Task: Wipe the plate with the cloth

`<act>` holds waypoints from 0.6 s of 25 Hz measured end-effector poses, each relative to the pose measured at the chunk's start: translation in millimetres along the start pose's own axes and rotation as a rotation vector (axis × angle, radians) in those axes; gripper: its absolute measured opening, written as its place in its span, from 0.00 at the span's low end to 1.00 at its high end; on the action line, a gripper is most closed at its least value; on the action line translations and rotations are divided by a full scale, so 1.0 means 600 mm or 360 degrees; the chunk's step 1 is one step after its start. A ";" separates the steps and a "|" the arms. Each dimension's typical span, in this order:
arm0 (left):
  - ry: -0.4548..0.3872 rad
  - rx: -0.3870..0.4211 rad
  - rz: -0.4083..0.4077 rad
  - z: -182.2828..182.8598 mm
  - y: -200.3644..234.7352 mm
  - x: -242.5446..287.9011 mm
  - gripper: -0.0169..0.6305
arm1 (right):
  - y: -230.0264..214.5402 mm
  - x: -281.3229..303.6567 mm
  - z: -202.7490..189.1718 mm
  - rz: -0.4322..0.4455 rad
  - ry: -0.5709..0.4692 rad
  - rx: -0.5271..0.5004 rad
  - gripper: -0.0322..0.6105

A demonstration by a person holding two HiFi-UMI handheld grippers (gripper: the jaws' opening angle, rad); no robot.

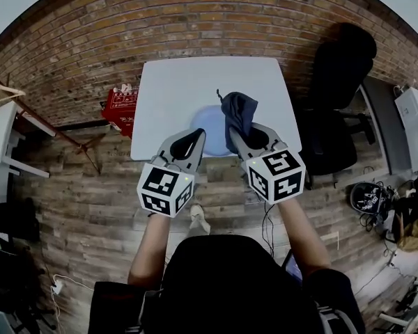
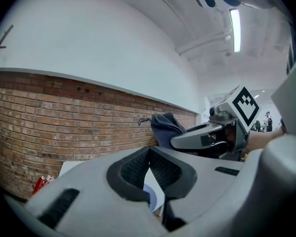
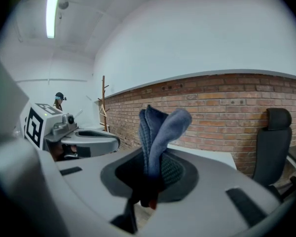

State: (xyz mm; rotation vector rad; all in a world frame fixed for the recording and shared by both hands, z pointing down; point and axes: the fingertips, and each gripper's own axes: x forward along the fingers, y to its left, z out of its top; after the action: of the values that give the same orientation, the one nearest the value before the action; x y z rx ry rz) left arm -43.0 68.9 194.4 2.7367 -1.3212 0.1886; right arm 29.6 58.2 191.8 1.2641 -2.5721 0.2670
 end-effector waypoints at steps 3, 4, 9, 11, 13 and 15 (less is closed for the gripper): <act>-0.0041 0.0007 0.0030 0.014 -0.022 -0.015 0.06 | 0.007 -0.028 0.013 0.0021 -0.0080 0.0001 0.14; -0.0054 0.0008 0.0039 0.017 -0.030 -0.020 0.06 | 0.009 -0.037 0.016 0.0027 -0.0099 0.0002 0.14; -0.0078 -0.0002 0.0090 0.024 -0.064 -0.042 0.06 | 0.022 -0.071 0.012 0.0051 -0.0133 0.0001 0.14; -0.0074 0.0002 0.0098 0.022 -0.075 -0.050 0.06 | 0.026 -0.082 0.008 0.0057 -0.0138 0.0001 0.14; -0.0067 0.0020 0.0110 0.019 -0.084 -0.058 0.06 | 0.033 -0.092 0.005 0.0066 -0.0147 0.0001 0.14; -0.0063 0.0038 0.0126 0.017 -0.092 -0.065 0.06 | 0.038 -0.102 0.002 0.0072 -0.0157 -0.0004 0.14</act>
State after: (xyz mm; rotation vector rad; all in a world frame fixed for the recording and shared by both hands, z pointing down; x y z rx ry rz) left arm -22.8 131.9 176.5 2.7230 -1.4484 0.1579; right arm 47.2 117.6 170.4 1.2492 -2.6856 0.2147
